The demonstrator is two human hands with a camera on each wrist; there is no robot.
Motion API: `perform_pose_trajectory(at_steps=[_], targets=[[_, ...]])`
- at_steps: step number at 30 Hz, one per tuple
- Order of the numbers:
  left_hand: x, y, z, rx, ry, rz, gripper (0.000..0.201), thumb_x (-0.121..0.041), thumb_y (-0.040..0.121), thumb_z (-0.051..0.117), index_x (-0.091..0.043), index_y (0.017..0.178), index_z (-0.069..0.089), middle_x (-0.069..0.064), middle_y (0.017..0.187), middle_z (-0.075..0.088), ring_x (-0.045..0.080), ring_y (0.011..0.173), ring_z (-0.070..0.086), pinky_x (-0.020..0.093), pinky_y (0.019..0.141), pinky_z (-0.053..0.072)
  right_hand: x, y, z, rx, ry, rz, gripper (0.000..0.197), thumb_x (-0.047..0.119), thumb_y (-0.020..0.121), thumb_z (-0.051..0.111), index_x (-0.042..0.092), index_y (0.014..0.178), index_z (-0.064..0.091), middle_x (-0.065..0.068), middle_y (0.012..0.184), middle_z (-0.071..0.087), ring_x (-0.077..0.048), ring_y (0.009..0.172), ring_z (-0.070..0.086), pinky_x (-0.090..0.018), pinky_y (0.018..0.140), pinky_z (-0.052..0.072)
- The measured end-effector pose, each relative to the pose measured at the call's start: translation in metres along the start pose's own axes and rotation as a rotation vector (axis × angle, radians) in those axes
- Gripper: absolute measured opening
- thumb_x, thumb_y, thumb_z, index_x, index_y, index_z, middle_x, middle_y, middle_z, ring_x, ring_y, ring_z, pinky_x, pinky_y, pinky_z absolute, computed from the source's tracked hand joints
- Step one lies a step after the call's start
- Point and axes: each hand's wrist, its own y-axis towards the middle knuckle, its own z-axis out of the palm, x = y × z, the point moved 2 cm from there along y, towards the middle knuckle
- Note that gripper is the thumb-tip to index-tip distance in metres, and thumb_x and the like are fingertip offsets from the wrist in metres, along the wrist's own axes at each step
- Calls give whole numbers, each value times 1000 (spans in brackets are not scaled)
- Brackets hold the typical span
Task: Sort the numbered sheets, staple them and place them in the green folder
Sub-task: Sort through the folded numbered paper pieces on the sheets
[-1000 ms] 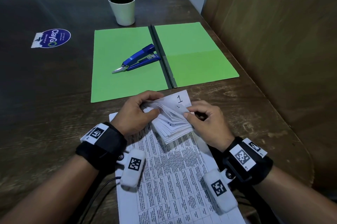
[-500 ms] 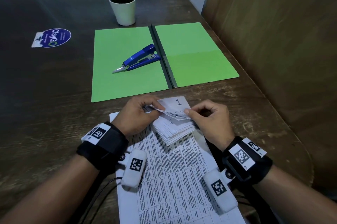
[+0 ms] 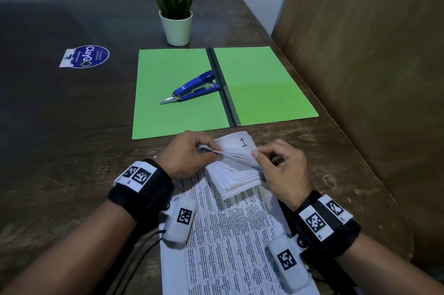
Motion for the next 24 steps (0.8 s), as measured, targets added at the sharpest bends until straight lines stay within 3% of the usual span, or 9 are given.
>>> perform_pose_trajectory(at_steps=[4, 10, 13, 16, 21, 24], targets=[[-3, 0, -3, 14, -19, 6, 5, -18, 81, 83, -17, 85, 80, -5, 94, 75, 14, 89, 69, 42, 88, 57, 3, -4, 1, -42, -10, -69, 19, 3, 84, 76, 16, 72, 70, 6, 73, 62, -3, 63, 55, -11, 57, 43], [-2, 0, -4, 21, -17, -4, 4, -19, 81, 83, -18, 83, 79, -5, 97, 76, 14, 92, 70, 40, 91, 56, 3, -7, 0, -47, -67, -134, 21, -4, 85, 67, 17, 83, 71, 7, 76, 67, -7, 63, 61, -17, 53, 46], [0, 1, -3, 24, -1, -1, 4, -21, 81, 83, -19, 82, 80, -7, 94, 76, 14, 90, 70, 44, 90, 56, 7, -8, 1, 7, -96, -133, 17, 3, 87, 69, 19, 84, 68, 11, 75, 66, -6, 63, 62, -20, 53, 50], [1, 0, -2, 24, 5, -8, 3, -21, 81, 83, -21, 81, 80, -8, 93, 76, 14, 90, 70, 45, 88, 57, 13, -8, 2, 9, -140, -151, 14, 14, 85, 75, 23, 92, 69, 10, 83, 65, -7, 73, 62, -26, 61, 55], [0, -1, -2, 21, 32, -14, 7, -24, 82, 82, -30, 79, 79, -15, 93, 75, 8, 90, 69, 41, 87, 58, 20, -6, 3, 23, -237, -245, 10, 12, 82, 75, 18, 80, 68, 14, 92, 56, -10, 84, 60, -31, 71, 58], [1, 1, -1, 18, 50, -12, 4, -26, 83, 81, -30, 82, 79, -16, 95, 75, 7, 91, 69, 41, 87, 57, 22, -4, 3, 5, -270, -260, 7, 13, 82, 72, 17, 78, 68, 13, 87, 59, -5, 77, 60, -30, 65, 59]])
